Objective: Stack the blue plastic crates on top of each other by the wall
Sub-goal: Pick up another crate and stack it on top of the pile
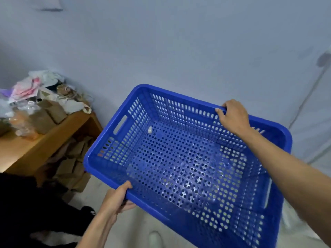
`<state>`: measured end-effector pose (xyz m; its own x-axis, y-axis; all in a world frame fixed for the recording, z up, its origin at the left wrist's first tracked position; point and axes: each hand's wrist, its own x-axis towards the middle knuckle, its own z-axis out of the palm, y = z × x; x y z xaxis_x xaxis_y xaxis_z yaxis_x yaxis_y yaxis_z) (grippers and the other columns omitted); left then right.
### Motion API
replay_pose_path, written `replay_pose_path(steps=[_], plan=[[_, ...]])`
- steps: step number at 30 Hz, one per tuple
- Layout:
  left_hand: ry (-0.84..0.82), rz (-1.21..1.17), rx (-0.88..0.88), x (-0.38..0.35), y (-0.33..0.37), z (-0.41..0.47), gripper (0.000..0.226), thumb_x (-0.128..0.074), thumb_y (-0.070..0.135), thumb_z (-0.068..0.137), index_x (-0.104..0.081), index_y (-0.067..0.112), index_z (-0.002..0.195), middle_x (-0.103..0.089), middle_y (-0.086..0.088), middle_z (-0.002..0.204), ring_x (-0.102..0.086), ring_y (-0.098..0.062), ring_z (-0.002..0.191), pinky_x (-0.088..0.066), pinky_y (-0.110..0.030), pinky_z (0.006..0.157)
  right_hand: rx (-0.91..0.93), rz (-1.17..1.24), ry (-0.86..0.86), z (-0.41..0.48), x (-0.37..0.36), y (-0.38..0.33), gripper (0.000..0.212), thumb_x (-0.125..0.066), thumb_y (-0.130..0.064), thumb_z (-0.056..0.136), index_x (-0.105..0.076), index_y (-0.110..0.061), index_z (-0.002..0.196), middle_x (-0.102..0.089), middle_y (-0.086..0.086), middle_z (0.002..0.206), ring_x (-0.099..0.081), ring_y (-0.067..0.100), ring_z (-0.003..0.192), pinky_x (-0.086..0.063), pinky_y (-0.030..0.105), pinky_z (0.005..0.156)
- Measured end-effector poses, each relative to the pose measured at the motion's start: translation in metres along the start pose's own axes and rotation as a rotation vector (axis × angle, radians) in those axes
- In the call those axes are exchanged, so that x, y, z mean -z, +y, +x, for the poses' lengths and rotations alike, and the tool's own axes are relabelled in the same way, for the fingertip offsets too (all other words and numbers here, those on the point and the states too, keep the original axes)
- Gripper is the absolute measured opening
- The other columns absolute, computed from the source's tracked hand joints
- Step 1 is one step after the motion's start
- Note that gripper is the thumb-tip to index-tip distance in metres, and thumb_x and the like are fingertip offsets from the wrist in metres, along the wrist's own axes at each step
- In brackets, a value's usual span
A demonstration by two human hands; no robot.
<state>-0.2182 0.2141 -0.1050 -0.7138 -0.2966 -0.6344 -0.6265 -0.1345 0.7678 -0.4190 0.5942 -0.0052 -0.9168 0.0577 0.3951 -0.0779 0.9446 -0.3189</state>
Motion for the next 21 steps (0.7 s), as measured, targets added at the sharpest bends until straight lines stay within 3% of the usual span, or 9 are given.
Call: replay_pose_path(steps=[2, 6, 11, 13, 16, 18, 21], plan=[[0.005, -0.027, -0.006, -0.004, 0.019, 0.027, 0.013, -0.058, 0.014, 0.083, -0.065, 0.005, 0.088, -0.065, -0.008, 0.056, -0.063, -0.016, 0.042, -0.058, -0.029, 0.050, 0.017, -0.040, 0.005, 0.030, -0.018, -0.006, 0.035, -0.054, -0.038, 0.094, -0.063, -0.004, 0.092, -0.064, 0.016, 0.098, -0.057, 0.034, 0.090, -0.047, 0.043, 0.078], [0.016, -0.079, -0.015, -0.011, 0.052, 0.073, 0.013, -0.057, 0.013, 0.085, -0.064, 0.006, 0.093, -0.066, -0.002, 0.048, -0.063, -0.015, 0.039, -0.055, -0.027, 0.043, 0.036, -0.092, -0.009, 0.090, -0.048, -0.021, 0.037, -0.054, -0.039, 0.094, -0.066, -0.004, 0.092, -0.066, 0.017, 0.099, -0.059, 0.037, 0.090, -0.048, 0.046, 0.080], [0.010, -0.102, 0.020, -0.019, 0.083, 0.125, 0.026, -0.061, 0.016, 0.083, -0.061, 0.008, 0.107, -0.074, -0.013, 0.084, -0.071, -0.025, 0.060, -0.058, -0.031, 0.051, 0.031, -0.124, -0.023, 0.146, -0.085, -0.028, 0.036, -0.055, -0.037, 0.096, -0.067, -0.003, 0.094, -0.065, 0.017, 0.100, -0.059, 0.036, 0.091, -0.049, 0.046, 0.079], [0.022, -0.107, 0.015, -0.025, 0.094, 0.135, 0.021, -0.059, 0.016, 0.085, -0.061, 0.010, 0.105, -0.072, -0.013, 0.089, -0.070, -0.026, 0.066, -0.058, -0.031, 0.050, 0.025, -0.137, -0.015, 0.161, -0.101, -0.026, 0.036, -0.055, -0.036, 0.096, -0.066, -0.002, 0.096, -0.064, 0.018, 0.101, -0.057, 0.036, 0.092, -0.047, 0.047, 0.080], [0.047, -0.097, -0.005, -0.038, 0.110, 0.151, 0.008, -0.058, 0.013, 0.087, -0.062, 0.011, 0.092, -0.074, -0.009, 0.072, -0.070, -0.022, 0.056, -0.060, -0.034, 0.055, 0.061, -0.111, 0.009, 0.182, -0.125, -0.022, 0.034, -0.053, -0.035, 0.097, -0.065, -0.003, 0.097, -0.063, 0.017, 0.099, -0.056, 0.034, 0.091, -0.046, 0.047, 0.082], [0.080, -0.075, 0.025, -0.048, 0.118, 0.160, 0.010, -0.056, 0.014, 0.085, -0.065, 0.010, 0.089, -0.073, -0.004, 0.057, -0.069, -0.021, 0.051, -0.061, -0.039, 0.067, 0.058, -0.126, -0.026, 0.197, -0.140, -0.018, 0.035, -0.052, -0.036, 0.097, -0.065, -0.003, 0.099, -0.063, 0.017, 0.102, -0.055, 0.035, 0.094, -0.045, 0.048, 0.085], [0.098, -0.073, 0.063, -0.063, 0.132, 0.172, 0.013, -0.054, 0.015, 0.084, -0.065, 0.010, 0.086, -0.070, -0.005, 0.052, -0.070, -0.023, 0.055, -0.062, -0.047, 0.079, 0.047, -0.090, -0.073, 0.223, -0.162, -0.011, 0.036, -0.051, -0.037, 0.098, -0.064, -0.004, 0.104, -0.062, 0.017, 0.108, -0.054, 0.037, 0.103, -0.043, 0.049, 0.090]])
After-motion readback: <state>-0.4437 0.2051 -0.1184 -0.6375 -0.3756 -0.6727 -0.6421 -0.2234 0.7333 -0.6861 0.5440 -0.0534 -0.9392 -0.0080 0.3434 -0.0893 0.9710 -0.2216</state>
